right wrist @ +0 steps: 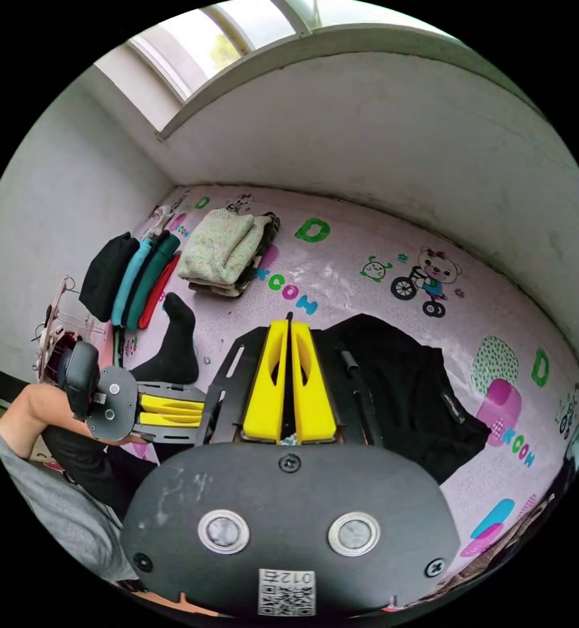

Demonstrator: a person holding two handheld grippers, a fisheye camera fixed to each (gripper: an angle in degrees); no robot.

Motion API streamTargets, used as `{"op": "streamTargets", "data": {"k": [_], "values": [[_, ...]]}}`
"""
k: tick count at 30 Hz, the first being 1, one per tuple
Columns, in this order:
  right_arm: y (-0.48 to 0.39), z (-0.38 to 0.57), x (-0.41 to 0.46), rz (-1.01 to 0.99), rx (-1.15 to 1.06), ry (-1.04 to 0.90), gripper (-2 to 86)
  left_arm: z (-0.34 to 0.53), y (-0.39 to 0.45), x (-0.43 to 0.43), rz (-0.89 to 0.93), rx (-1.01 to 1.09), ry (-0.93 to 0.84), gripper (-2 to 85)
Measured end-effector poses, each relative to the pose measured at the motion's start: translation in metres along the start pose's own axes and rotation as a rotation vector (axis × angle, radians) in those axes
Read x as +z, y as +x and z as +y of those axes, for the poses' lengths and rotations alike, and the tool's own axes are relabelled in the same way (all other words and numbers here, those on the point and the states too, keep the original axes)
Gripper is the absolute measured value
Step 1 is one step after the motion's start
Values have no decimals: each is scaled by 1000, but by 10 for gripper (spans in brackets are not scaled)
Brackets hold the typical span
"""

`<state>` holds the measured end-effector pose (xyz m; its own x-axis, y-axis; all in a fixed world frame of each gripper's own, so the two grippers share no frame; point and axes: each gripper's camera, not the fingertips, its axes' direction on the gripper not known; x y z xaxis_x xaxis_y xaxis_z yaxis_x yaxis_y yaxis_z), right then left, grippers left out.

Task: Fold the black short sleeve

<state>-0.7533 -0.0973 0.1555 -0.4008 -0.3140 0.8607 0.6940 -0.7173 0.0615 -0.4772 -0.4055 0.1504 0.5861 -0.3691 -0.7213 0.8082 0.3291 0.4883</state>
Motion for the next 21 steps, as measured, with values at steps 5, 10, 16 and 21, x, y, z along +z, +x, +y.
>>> {"op": "streamTargets", "data": {"k": [5, 10, 16, 21], "values": [[36, 46, -28, -1, 24, 44, -8, -7, 48, 5, 17, -6, 22, -1], [73, 87, -44, -8, 52, 75, -8, -7, 97, 23, 85, -50, 45, -1], [122, 146, -50, -18, 98, 117, -7, -6, 149, 47, 105, -58, 47, -1], [169, 196, -40, -46, 164, 148, -6, -6, 187, 81, 89, -29, 7, -1]]}}
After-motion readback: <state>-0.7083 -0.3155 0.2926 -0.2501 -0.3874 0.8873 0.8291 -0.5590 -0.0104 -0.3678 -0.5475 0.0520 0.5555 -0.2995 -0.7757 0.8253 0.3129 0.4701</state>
